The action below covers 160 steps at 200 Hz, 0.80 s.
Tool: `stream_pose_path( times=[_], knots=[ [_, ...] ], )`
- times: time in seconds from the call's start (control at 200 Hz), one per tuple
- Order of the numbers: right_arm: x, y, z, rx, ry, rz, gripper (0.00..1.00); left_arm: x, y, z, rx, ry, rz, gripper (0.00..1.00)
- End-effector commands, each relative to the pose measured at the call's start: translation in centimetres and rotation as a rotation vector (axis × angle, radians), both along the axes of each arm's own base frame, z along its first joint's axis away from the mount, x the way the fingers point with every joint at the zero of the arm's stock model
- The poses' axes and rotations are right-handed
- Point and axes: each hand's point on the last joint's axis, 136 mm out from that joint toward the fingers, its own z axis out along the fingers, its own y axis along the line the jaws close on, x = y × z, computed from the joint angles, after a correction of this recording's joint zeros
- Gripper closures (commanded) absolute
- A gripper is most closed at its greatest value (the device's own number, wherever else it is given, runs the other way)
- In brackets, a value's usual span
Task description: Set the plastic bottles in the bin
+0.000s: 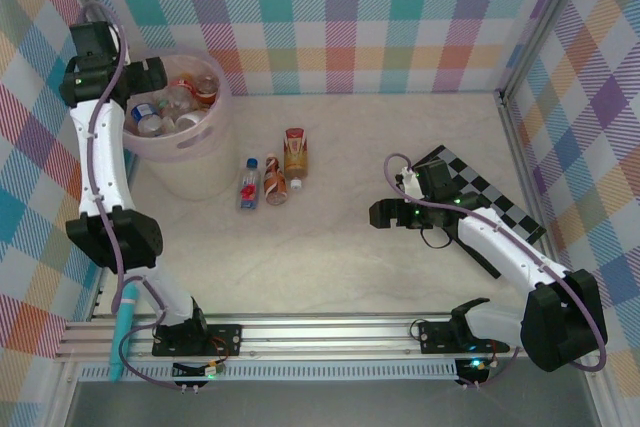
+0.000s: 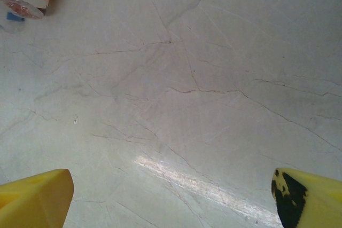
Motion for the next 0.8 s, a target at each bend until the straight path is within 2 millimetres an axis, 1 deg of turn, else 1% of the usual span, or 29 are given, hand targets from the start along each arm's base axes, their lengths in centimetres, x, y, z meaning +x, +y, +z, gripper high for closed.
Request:
stream_pose_path(
  times=[0.0,0.1,0.2,0.29,0.355,0.43,0.46,0.52,0.62,0.795],
  knots=[
    [-0.1,0.5,0.2,0.026,0.000,0.008,0.05,-2.8,-1.6,4.4,-0.007,-0.101,-0.008,0.01],
    [-0.1,0.7,0.3,0.035,-0.001,0.011,0.05,-4.7,-2.6,6.7,-0.022,-0.162,-0.003,0.04],
    [0.0,0.8,0.5,0.043,-0.002,0.011,0.05,-6.8,-4.4,8.9,-0.046,-0.222,-0.023,0.06],
    [0.1,1.0,0.7,0.051,0.000,0.012,0.05,-8.4,-7.1,10.1,-0.059,-0.261,-0.063,0.08],
    [0.1,1.0,0.9,0.054,-0.002,0.010,0.05,-9.2,-9.3,10.3,-0.062,-0.265,-0.098,0.09],
    [0.1,1.1,1.1,0.058,-0.005,0.011,0.05,-9.8,-11.7,9.9,-0.056,-0.253,-0.129,0.10],
    [0.1,1.1,1.1,0.057,-0.005,0.011,0.05,-10.0,-12.9,9.6,-0.047,-0.243,-0.150,0.10],
    [0.0,1.0,1.2,0.057,-0.005,0.009,0.05,-10.3,-14.7,8.8,-0.023,-0.219,-0.167,0.10],
    [-0.1,0.9,1.2,0.054,-0.008,0.006,0.05,-10.5,-17.6,7.2,-0.010,-0.186,-0.204,0.09],
    [0.0,1.0,1.5,0.055,-0.006,0.009,0.05,-9.8,-23.4,3.0,-0.010,-0.126,-0.290,0.09]
  ],
)
